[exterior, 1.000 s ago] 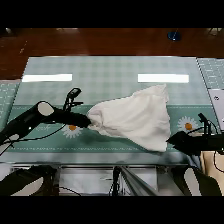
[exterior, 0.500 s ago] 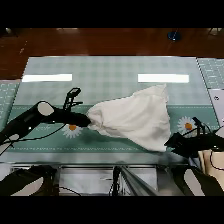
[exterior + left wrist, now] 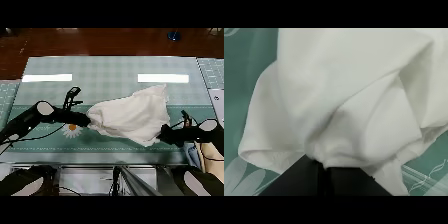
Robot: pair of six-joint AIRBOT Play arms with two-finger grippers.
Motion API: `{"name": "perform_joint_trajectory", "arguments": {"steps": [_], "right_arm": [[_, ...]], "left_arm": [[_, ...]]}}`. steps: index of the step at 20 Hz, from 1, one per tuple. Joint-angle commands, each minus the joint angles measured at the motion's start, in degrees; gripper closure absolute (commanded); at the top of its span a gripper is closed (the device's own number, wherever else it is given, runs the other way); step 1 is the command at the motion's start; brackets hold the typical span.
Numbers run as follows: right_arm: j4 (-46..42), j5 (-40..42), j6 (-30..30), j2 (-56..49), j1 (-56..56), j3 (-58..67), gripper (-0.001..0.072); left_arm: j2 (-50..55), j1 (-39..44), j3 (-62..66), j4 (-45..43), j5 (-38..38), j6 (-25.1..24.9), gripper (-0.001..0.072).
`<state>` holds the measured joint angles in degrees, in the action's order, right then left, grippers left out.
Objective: Fold the shirts.
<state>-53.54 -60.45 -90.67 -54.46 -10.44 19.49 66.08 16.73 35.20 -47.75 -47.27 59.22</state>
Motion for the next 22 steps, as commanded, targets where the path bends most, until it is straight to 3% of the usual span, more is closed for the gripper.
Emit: {"name": "perform_joint_trajectory", "arguments": {"steps": [1, 5, 9, 15, 18, 22], "right_arm": [[15.65, 0.96, 9.77, 1.99, 0.61, 4.44, 0.0693], [16.76, -4.33, 9.66, 12.94, 0.59, 24.5, 0.0692], [6.03, -3.08, 3.58, 17.77, 0.59, 53.79, 0.0693], [-11.26, -6.82, -1.95, 17.77, 0.61, 87.03, 0.0693], [-19.12, -13.94, -6.69, 17.77, 0.61, 96.0, 0.0693], [-14.43, -26.71, -11.72, 17.79, 0.61, 101.02, 0.0693]], "left_arm": [[-2.27, -0.07, 3.13, -2.43, 0.09, -0.07, 0.0682], [-14.19, -1.38, 20.57, -15.08, 0.13, 0.0, 0.0683], [-23.76, -6.19, 44.52, -23.15, -0.63, 0.0, 0.0683], [-30.05, -7.78, 66.58, -25.42, -20.26, 0.09, 0.0683], [-34.21, -7.78, 71.97, -25.81, -25.46, 6.69, 0.0682], [-38.8, -7.78, 76.08, -25.79, -37.57, 17.73, 0.0683]]}}
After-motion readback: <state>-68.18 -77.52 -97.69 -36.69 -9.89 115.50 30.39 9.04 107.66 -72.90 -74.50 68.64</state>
